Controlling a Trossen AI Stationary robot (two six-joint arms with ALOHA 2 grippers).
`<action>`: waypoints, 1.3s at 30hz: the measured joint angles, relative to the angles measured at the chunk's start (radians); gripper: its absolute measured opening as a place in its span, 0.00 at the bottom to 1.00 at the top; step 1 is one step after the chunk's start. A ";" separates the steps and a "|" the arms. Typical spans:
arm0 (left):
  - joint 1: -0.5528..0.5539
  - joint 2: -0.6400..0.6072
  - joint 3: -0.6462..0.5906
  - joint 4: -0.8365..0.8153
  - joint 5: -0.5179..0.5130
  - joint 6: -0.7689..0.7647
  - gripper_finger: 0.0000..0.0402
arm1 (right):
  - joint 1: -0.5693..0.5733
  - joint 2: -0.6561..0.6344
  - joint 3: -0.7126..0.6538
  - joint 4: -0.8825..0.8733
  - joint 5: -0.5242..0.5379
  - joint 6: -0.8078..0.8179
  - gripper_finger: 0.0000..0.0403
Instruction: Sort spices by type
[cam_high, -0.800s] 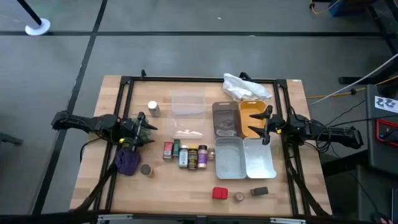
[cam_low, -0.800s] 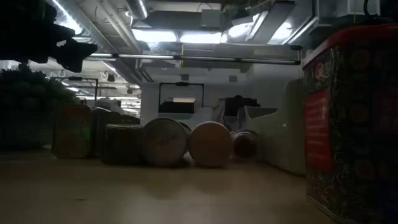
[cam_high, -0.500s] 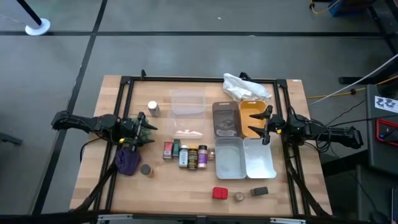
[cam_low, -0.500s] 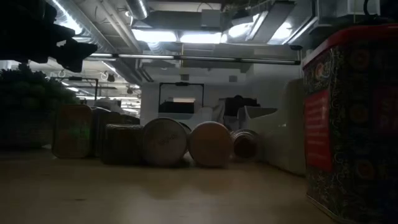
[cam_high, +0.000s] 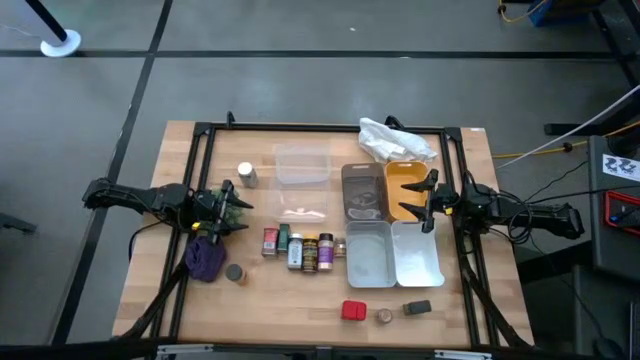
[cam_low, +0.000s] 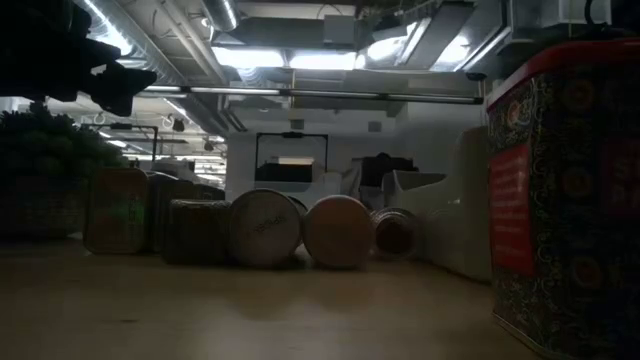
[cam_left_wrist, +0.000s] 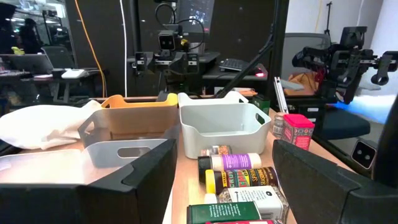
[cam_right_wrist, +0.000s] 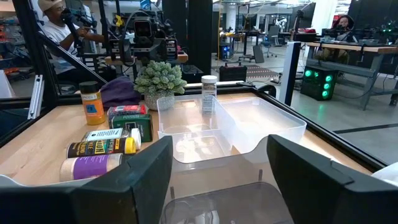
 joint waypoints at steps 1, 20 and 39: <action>0.000 0.000 0.000 0.000 0.000 0.000 0.63 | 0.000 0.000 0.000 0.000 0.000 0.000 0.64; 0.000 0.000 0.000 0.000 -0.003 0.091 0.63 | 0.000 0.000 0.000 0.000 0.000 0.000 0.64; -0.001 0.000 0.000 0.104 -0.104 -0.032 0.63 | 0.000 0.000 0.000 0.000 0.000 0.000 0.64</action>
